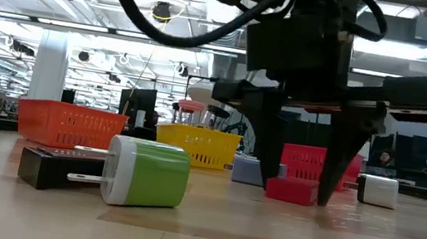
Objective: Pick & Place Office items
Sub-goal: Put the red digital timer into the red basket
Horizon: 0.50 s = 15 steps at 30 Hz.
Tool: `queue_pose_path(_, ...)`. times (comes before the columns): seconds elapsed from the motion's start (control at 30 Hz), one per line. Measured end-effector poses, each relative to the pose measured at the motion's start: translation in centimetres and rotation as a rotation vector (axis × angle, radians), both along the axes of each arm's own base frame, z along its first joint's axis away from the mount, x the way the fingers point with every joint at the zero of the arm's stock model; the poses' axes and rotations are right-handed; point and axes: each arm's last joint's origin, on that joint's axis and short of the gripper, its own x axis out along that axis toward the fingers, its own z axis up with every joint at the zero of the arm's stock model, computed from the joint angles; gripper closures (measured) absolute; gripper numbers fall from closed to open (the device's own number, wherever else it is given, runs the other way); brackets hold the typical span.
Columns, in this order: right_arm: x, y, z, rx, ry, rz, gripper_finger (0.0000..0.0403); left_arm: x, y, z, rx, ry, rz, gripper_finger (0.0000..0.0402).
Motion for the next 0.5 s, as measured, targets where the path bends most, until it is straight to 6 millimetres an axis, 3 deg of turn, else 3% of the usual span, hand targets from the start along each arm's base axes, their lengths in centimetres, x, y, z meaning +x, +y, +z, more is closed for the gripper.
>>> queue_pose_path(0.37,0.1,-0.8,0.1,-0.002,0.015,-0.079,0.0251,0.0,0.0,0.0,0.001,0.003,0.000,0.0117)
queue_pose_path(0.5,-0.1,-1.2,0.1,-0.015,0.051,-0.110,0.0251,0.0,0.0,0.0,0.001,0.005,0.000,0.0117)
